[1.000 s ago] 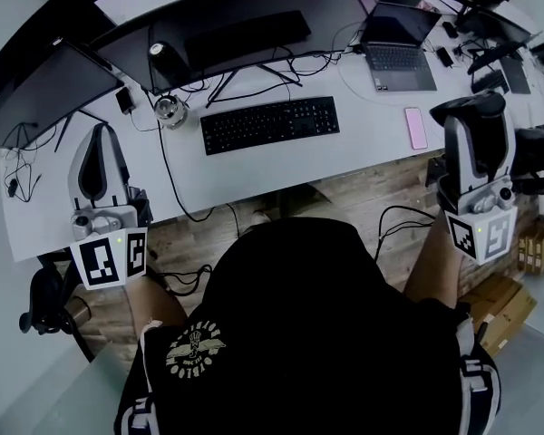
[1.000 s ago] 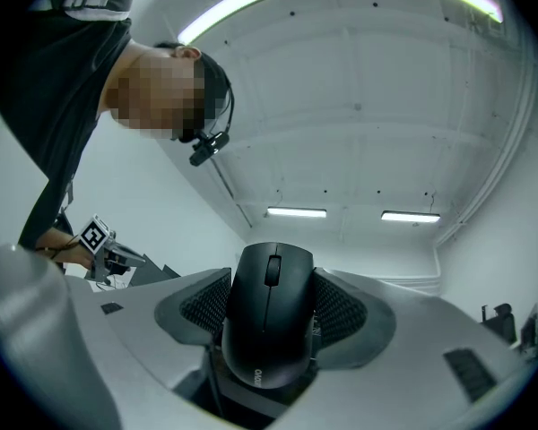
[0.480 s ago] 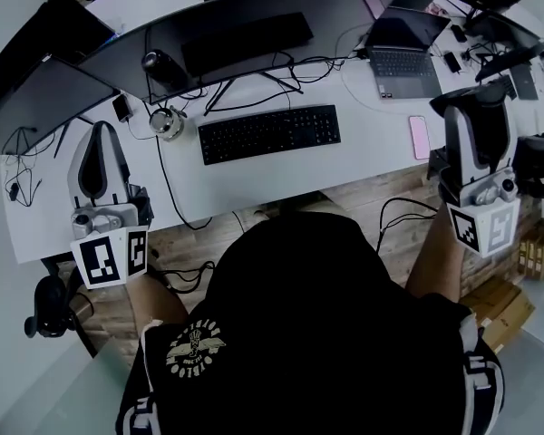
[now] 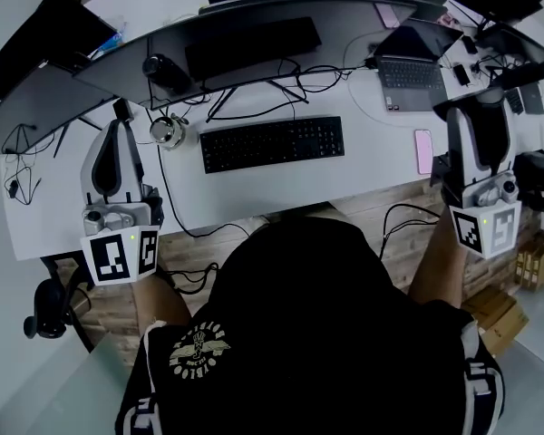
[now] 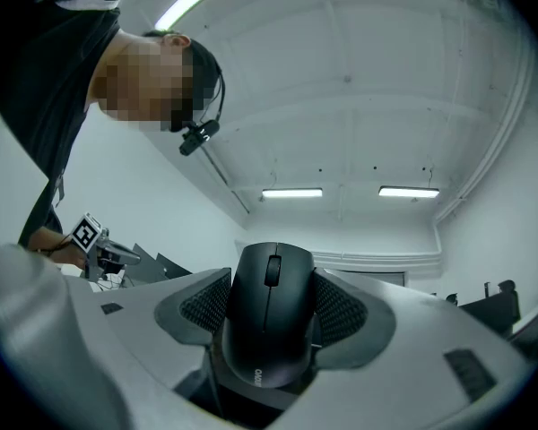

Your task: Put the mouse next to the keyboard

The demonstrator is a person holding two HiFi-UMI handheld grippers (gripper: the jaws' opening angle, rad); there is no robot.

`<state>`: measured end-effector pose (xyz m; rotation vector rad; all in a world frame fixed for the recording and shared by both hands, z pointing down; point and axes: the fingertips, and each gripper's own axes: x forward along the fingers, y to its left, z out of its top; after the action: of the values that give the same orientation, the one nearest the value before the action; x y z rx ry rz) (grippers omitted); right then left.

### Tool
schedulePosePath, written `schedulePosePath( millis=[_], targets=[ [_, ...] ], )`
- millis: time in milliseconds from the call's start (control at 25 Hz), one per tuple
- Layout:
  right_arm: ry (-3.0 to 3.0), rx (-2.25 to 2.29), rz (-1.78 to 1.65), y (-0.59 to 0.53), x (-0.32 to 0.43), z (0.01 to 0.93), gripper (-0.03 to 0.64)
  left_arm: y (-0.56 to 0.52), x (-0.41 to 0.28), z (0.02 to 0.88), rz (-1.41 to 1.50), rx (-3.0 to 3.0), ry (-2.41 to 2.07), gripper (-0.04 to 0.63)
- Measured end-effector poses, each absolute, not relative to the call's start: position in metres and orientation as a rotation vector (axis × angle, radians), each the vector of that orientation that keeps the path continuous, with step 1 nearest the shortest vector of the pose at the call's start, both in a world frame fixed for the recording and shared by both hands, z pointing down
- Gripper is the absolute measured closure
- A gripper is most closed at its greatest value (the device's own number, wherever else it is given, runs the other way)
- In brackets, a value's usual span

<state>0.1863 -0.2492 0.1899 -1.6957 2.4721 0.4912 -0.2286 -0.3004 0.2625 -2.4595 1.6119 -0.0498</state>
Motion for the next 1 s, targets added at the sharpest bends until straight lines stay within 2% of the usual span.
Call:
schedulePosePath(
  millis=[1000],
  targets=[
    [2.612,-1.955,-0.023,-0.31,0.227,0.355,0.328,-0.32,-0.196,0.304,-0.132,-2.56,1.589,0.594]
  ],
)
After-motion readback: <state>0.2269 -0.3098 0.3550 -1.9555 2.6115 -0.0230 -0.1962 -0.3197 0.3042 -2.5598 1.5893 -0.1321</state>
